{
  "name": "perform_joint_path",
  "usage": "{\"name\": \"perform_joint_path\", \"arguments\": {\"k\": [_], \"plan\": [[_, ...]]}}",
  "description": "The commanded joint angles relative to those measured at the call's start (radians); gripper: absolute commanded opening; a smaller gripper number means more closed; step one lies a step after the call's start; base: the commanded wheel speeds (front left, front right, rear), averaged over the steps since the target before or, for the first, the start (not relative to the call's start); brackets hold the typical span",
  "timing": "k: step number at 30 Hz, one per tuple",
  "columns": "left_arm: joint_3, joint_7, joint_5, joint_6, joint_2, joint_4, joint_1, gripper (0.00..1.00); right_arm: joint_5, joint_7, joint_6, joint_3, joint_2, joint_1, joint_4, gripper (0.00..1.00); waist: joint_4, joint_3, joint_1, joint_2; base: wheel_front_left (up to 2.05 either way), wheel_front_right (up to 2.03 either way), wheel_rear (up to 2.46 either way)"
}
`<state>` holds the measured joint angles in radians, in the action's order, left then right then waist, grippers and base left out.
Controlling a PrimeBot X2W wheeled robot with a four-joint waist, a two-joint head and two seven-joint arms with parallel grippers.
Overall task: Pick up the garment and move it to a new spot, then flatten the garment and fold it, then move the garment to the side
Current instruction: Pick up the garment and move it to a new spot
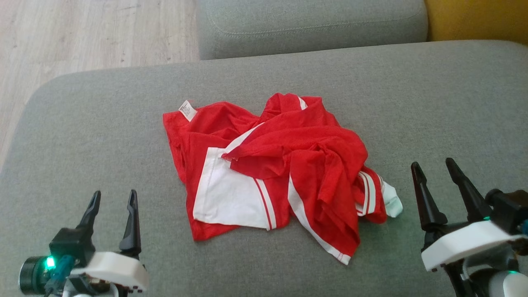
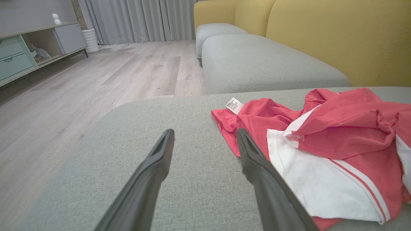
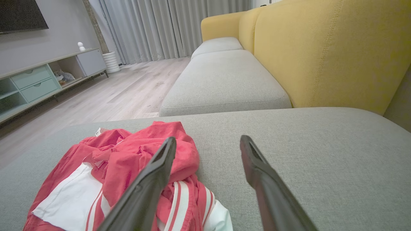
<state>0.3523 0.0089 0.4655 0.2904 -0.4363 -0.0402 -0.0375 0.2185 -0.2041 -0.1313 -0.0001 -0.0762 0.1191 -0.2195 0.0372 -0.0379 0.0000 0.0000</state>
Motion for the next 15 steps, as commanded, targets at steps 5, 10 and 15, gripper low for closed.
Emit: {"name": "perform_joint_path", "arguments": {"k": [5, 10, 15], "plan": [[-0.04, -0.002, -0.003, 0.008, -0.023, -0.035, 0.049, 1.0, -0.005, -0.003, 0.001, 0.026, -0.002, -0.021, -0.042, 1.0, -0.002, -0.01, 0.0, 0.0, 0.0, 0.0, 0.0], [0.02, 0.018, -0.035, -0.028, -0.014, -0.045, 0.124, 1.0, -0.003, -0.001, 0.001, 0.023, -0.003, -0.032, -0.049, 1.0, -0.005, -0.043, 0.0, 0.0, 0.0, 0.0, 0.0], [0.174, 0.132, -0.043, -0.157, 0.074, 0.014, 0.332, 1.0, 0.008, 0.003, 0.001, 0.028, -0.015, -0.062, -0.054, 1.0, 0.004, -0.113, 0.0, 0.0, 0.0, 0.0, 0.0]]}}
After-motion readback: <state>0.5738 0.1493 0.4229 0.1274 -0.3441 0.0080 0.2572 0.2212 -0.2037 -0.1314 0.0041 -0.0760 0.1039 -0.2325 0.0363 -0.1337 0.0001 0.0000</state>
